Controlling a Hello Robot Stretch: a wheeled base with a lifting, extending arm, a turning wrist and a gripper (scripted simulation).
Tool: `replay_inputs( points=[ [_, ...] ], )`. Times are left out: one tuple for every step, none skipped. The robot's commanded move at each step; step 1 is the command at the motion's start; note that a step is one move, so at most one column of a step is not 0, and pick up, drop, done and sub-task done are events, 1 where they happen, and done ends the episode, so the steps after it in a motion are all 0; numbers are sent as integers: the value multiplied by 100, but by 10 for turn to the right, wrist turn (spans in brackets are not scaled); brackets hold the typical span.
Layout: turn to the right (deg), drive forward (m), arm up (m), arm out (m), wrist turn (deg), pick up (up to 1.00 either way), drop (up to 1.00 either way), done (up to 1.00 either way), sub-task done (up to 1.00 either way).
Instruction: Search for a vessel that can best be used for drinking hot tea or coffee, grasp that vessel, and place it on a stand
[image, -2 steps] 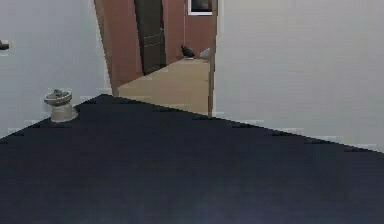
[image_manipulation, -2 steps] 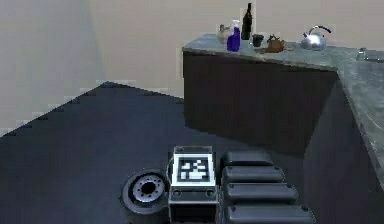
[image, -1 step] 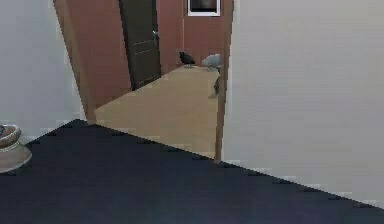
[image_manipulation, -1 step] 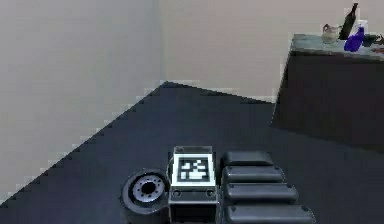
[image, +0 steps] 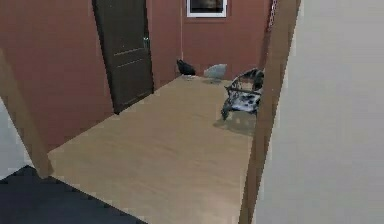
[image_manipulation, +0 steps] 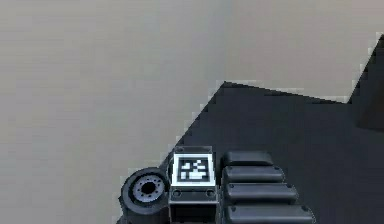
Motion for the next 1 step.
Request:
replay_inputs(
  points=[
    [-60, 0, 0, 0, 0, 0, 0, 0, 0]
  ],
)
